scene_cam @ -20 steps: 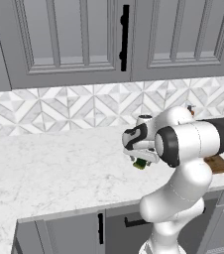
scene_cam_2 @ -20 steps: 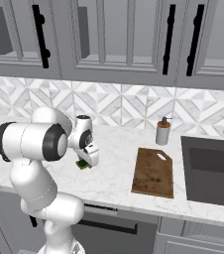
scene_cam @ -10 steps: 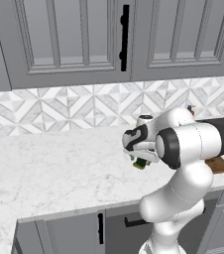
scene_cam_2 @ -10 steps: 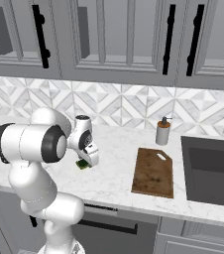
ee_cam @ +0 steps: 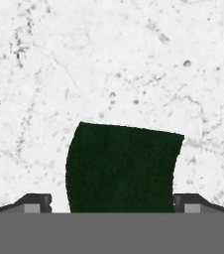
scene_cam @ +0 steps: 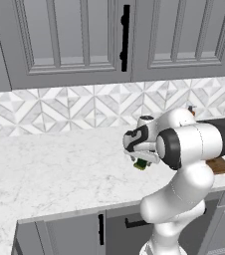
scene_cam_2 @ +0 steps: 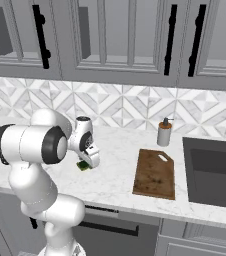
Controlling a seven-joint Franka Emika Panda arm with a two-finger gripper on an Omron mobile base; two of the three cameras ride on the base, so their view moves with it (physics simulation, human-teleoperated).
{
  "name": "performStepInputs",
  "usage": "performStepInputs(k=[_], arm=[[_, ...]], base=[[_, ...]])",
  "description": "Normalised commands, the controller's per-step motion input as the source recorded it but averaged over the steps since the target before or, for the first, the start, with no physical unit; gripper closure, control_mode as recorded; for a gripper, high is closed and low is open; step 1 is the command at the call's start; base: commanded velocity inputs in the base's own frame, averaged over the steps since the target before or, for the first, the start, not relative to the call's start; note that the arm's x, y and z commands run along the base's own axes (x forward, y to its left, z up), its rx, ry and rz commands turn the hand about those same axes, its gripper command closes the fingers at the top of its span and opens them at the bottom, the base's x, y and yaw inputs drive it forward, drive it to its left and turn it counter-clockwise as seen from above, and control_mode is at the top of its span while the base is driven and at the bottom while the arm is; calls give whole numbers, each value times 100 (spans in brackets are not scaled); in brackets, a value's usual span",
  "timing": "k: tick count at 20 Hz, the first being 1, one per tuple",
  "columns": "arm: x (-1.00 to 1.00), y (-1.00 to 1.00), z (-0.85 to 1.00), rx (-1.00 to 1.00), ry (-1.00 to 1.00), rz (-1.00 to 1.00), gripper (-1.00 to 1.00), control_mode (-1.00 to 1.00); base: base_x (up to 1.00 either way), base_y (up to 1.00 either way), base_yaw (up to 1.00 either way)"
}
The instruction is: Pick up the sponge from the counter and clean the cutting board by briefly scrubbing or pressing down on the cutting board. Once finished, release the sponge.
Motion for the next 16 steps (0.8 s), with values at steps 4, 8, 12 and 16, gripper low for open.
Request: performStepInputs(k=[4, 8, 12, 16], arm=[[0, 0, 0, 0, 0, 0, 100, -100], [0, 0, 0, 0, 0, 0, 100, -100], [-1, -19, 0, 0, 0, 0, 100, -100], [-5, -60, 10, -3, -2, 12, 100, -100]], base=[[0, 0, 0], [0, 0, 0], [0, 0, 0], [0, 0, 0]])
